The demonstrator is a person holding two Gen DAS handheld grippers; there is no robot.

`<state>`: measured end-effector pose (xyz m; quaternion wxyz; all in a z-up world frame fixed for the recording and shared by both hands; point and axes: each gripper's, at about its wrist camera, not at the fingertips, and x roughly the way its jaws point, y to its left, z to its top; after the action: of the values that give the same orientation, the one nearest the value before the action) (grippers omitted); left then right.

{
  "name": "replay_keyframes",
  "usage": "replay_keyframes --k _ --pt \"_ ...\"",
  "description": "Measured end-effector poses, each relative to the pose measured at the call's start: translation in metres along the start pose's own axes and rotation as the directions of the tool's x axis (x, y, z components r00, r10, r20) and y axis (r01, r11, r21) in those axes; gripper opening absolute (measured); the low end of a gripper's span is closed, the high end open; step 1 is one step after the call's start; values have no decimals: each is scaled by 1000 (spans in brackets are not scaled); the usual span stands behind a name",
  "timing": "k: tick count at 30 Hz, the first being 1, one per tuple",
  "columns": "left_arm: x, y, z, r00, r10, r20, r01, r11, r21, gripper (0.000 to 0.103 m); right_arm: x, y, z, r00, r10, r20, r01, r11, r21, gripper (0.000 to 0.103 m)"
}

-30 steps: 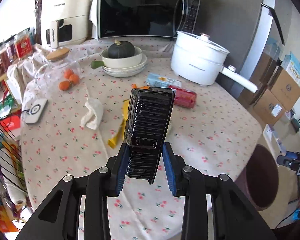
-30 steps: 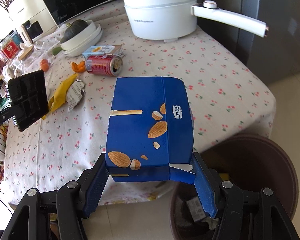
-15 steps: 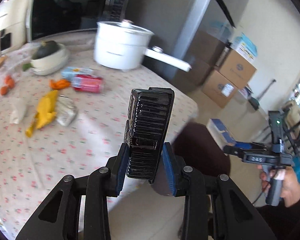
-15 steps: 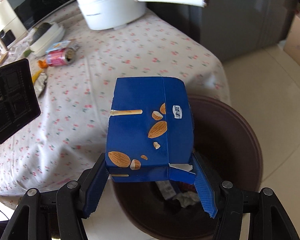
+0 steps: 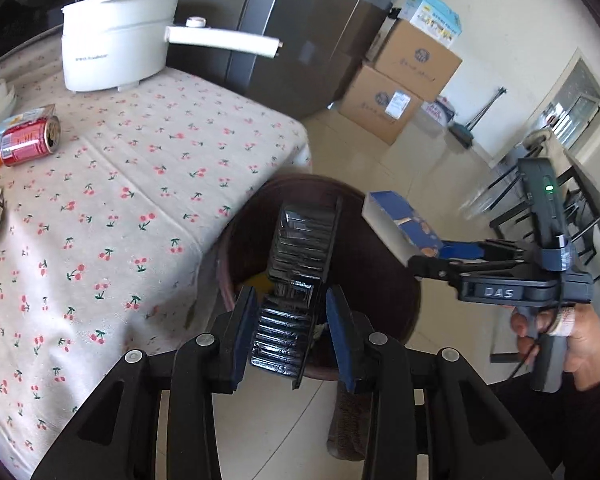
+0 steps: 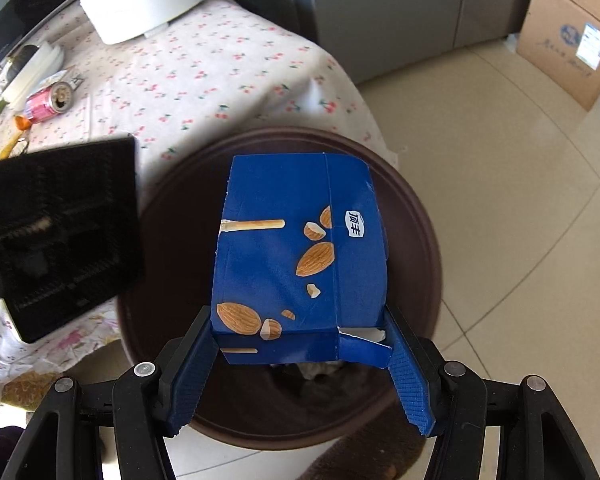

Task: Collect trash
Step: 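Open the right tool to drop the snack box while the left tool drops the tray, then grasp the white tissue with the left tool while the right tool grasps the red milk can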

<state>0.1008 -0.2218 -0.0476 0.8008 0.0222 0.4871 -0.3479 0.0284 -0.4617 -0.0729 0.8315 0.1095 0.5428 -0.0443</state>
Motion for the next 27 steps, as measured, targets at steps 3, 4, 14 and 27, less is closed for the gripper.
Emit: replay_keyframes --k 3,4,14,27 --pt "1 1 -1 999 37 -3 -37 999 -2 72 1 -3 -2 1000 -6 -8 6 1000 0 69" --pt "1 3 -1 999 52 -6 -52 999 -1 75 1 -4 -3 1000 -6 -10 6 1000 -2 69" --pt "-14 38 -12 981 191 -34 -192 981 -16 97 8 3 3 1000 -3 -25 3 1000 -20 70" --pt "-54 90 -24 967 254 -34 -256 958 -131 99 12 30 14 1000 -12 -27 11 1000 -25 82"
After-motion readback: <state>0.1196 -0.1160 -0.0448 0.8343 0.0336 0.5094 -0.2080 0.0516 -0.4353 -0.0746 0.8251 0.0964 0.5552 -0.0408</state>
